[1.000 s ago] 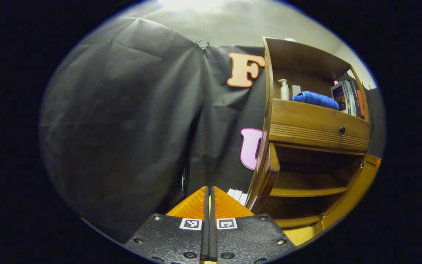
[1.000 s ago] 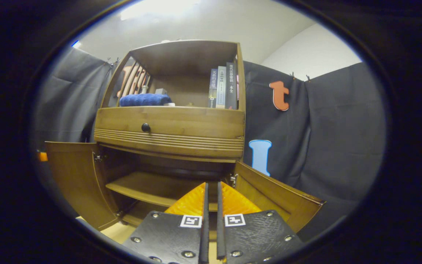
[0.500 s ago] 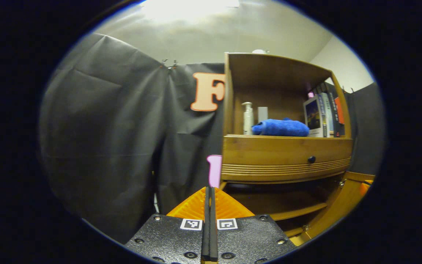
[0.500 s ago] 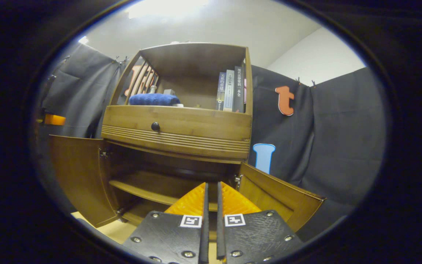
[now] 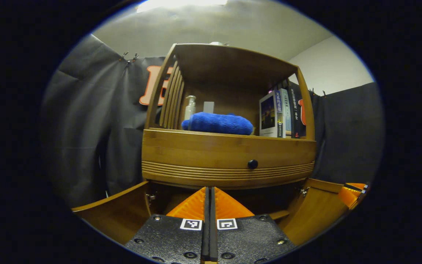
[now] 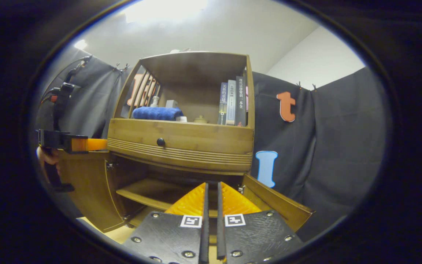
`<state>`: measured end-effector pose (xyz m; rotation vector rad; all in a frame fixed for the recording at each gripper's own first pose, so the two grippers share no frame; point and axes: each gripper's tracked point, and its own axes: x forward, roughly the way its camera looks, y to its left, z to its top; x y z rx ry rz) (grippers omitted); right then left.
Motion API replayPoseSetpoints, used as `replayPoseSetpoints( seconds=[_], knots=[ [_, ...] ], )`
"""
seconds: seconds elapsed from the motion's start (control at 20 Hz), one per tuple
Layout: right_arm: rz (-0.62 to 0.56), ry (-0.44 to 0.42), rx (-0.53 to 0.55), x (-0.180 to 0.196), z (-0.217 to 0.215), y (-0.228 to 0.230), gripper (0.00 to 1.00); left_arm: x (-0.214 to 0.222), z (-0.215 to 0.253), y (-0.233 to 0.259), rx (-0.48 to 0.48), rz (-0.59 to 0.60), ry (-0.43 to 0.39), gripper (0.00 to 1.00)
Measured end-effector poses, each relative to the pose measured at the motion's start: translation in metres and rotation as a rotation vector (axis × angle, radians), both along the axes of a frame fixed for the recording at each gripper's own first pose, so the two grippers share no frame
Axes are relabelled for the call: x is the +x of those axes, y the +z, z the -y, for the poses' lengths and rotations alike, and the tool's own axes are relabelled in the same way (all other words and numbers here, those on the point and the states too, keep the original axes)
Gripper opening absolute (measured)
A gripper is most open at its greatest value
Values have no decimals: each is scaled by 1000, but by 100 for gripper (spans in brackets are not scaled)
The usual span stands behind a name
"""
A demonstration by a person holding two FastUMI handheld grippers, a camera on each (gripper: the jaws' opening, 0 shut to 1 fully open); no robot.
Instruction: Open the right door of the double-door shoe cabinet with the right hand, and open the left door with the left hand.
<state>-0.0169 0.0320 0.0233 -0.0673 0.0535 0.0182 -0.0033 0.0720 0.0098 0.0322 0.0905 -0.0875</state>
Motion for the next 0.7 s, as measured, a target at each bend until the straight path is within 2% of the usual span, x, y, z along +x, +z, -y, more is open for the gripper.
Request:
replayPoseSetpoints(
  seconds=[0.05,0.2,0.3,0.35,0.4,0.5,0.55,0.6,0.7],
  knots=[
    [-3,3,7,0,-1,2,8,1,13,-1,2,-3,-16,0],
    [-1,23,34,4,-5,10,8,5,48,-2,-17,10,-71,0],
    [3,22,35,4,-3,14,9,9,59,-3,-9,16,-72,1],
    [4,19,38,6,0,15,12,10,62,-3,-3,22,-65,0],
    [6,16,45,7,1,17,8,9,64,-1,0,28,-62,5],
    [10,16,57,10,3,19,9,8,70,1,2,39,-66,1],
    [13,12,63,12,4,20,9,3,71,4,1,43,-69,3],
    [11,6,72,14,5,19,9,3,74,4,-4,46,-71,14],
    [0,10,104,18,3,20,6,5,82,1,-9,41,-86,51]
  ],
)
